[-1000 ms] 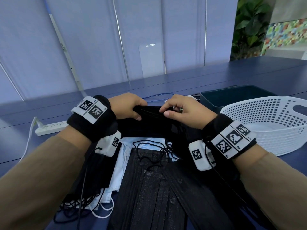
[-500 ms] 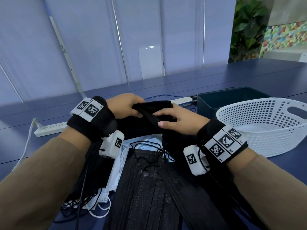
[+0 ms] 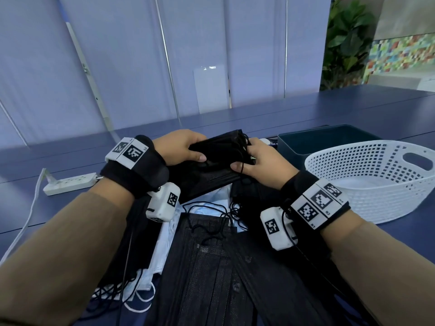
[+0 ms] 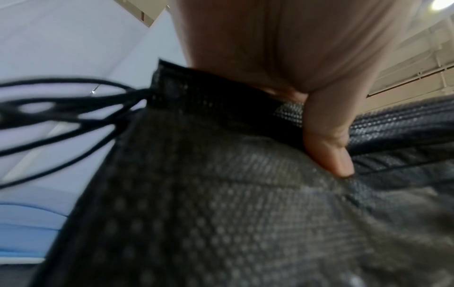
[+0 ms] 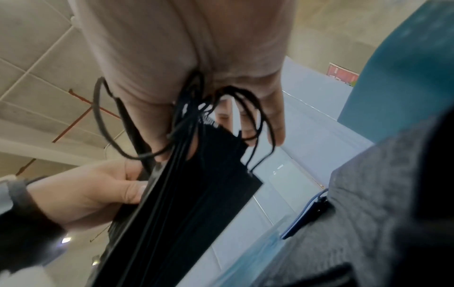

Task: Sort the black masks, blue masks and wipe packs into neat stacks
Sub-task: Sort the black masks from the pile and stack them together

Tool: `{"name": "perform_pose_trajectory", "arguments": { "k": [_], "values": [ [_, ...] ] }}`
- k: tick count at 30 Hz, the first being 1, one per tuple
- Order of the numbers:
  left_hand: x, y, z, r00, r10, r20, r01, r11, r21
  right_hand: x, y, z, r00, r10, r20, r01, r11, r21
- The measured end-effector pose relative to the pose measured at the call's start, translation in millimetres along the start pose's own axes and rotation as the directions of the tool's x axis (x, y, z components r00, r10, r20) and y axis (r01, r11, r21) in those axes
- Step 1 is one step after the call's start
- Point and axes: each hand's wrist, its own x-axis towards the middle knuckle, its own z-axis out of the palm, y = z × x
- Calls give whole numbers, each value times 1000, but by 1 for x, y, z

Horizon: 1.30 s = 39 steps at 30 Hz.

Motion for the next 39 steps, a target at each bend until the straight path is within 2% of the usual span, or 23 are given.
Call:
{"name": "perform_pose_trajectory", "arguments": {
  "k": [4, 9, 12, 14, 16, 18, 19, 20, 22, 23, 26, 28, 30, 32, 33, 35, 37, 39],
  "values": [
    [-1, -6, 2, 1000, 10, -10, -9, 998, 65, 4, 8, -6, 995, -17, 101, 18, 1000, -7],
    [-4, -14, 4, 1000, -14, -23, 18, 980, 199, 4, 11, -15, 1000, -18, -4, 18, 999, 45],
    [-5, -19, 7, 998, -51, -24, 55, 973, 223, 2, 6, -18, 997, 34, -62, -18, 967, 253],
    [-6, -22, 8, 997, -68, -32, 74, 973, 221, 1, 2, -18, 995, 53, -83, -7, 879, 477],
    [-6, -25, 10, 996, -77, -47, 86, 975, 207, 1, 1, -16, 996, 61, -64, 1, 713, 701],
    [-6, -27, 11, 995, -73, -63, 83, 980, 179, 2, 2, -14, 997, 69, -32, -12, 557, 831],
    [-6, -28, 11, 995, -65, -70, 76, 984, 164, 3, 2, -13, 996, 85, -23, -27, 542, 840],
    [-6, -27, 11, 996, -56, -76, 67, 986, 152, 3, 3, -11, 994, 110, -18, -48, 563, 825],
    [-7, -24, 10, 996, -28, -82, 39, 989, 140, 2, 4, -8, 984, 181, -2, -124, 685, 717],
    [-7, -22, 9, 997, -11, -82, 23, 990, 140, 2, 5, -6, 977, 208, 35, -181, 741, 646],
    [-5, -13, 6, 998, 11, -58, -1, 984, 176, 0, 8, -1, 952, 240, 189, -302, 833, 463],
    [-2, -5, 4, 1000, 7, -7, -5, 977, 213, -3, 3, -3, 955, 173, 243, -251, 905, 342],
    [2, 3, 4, 999, 5, 46, -17, 967, 253, -3, 0, -3, 964, 65, 257, -138, 951, 277],
    [6, 11, 5, 997, 12, 80, -35, 957, 289, -1, -1, 0, 977, 29, 213, -78, 972, 224],
    [8, 15, 6, 996, 17, 90, -44, 952, 304, 0, 2, 3, 990, 47, 137, -66, 987, 144],
    [10, 21, 7, 995, 25, 100, -56, 948, 314, 5, 12, 7, 991, 125, -44, -126, 992, -9],
    [9, 22, 5, 994, 32, 101, -60, 954, 295, 9, 20, 6, 982, 160, -98, -158, 987, 26],
    [7, 18, 2, 994, 16, 106, -44, 963, 267, 10, 20, 2, 982, 180, -53, -165, 962, 220]
  ]
}}
